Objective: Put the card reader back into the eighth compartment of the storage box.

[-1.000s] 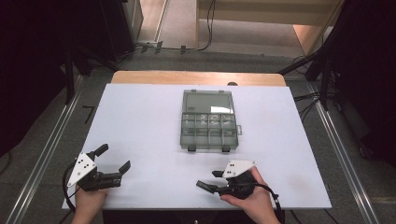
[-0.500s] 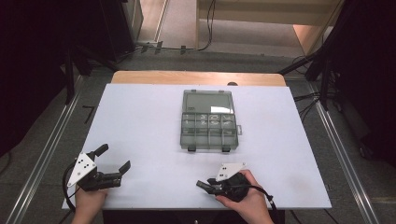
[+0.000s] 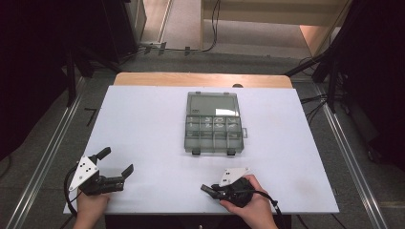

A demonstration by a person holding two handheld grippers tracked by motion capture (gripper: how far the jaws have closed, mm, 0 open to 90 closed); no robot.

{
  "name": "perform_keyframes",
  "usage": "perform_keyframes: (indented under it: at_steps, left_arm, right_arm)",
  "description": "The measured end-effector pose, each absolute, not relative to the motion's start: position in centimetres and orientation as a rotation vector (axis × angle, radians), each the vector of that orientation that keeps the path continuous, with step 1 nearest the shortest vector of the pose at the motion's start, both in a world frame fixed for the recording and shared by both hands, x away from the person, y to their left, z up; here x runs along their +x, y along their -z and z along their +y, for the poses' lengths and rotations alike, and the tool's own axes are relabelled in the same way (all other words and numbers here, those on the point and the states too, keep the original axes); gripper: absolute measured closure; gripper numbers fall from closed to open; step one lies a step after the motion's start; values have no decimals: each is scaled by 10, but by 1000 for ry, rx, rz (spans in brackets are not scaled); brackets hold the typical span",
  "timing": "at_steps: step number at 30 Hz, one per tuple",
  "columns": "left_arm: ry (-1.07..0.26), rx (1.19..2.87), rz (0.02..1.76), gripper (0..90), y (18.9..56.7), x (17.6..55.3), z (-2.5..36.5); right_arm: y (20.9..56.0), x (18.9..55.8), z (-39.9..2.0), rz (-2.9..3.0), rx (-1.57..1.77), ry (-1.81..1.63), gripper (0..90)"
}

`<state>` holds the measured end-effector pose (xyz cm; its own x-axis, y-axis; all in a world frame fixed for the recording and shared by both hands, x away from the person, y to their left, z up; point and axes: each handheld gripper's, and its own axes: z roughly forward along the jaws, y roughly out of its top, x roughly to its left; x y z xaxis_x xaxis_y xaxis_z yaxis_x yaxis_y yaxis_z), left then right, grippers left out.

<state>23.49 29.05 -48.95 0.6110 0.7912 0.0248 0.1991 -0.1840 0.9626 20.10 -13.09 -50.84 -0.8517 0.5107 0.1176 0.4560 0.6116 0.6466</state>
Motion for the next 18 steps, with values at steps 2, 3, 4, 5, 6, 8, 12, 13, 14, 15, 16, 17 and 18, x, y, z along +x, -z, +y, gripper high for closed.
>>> perform_keyframes:
  at_steps: [2,3,4,5,6,8,12,13,14,15,16,17,18]
  left_arm:
    - [-655,1709,820,1,489,235,290]
    - [-655,1709,820,1,490,235,290]
    - [-655,1709,821,1,490,235,290]
    - [-655,1709,821,1,490,235,290]
    - [-657,1709,821,1,490,235,290]
    - [-656,1710,819,1,490,235,290]
    - [-659,1711,821,1,490,235,289]
    - [-659,1711,821,2,490,235,289]
    - [-660,1710,820,1,490,235,289]
    - [-660,1711,821,1,490,235,289]
    - [-660,1710,822,1,490,235,289]
    - [-661,1711,822,1,490,235,289]
    - [-660,1711,822,1,490,235,289]
  right_arm:
    - [509,200,-130,2745,829,-1058,698]
    - [509,199,-130,2744,815,-1050,695]
    - [509,198,-129,2740,812,-1037,694]
    - [508,197,-128,2737,802,-1028,696]
    - [508,197,-127,2732,805,-1017,699]
    - [508,196,-126,2722,800,-1007,702]
    - [508,197,-127,2725,824,-1020,713]
    - [508,197,-127,2725,828,-1021,713]
    - [508,197,-127,2725,841,-1024,714]
    - [508,197,-127,2729,845,-1027,714]
    - [507,199,-127,2737,837,-1027,714]
    - [507,200,-128,2746,845,-1036,714]
    - [507,201,-129,2751,850,-1046,714]
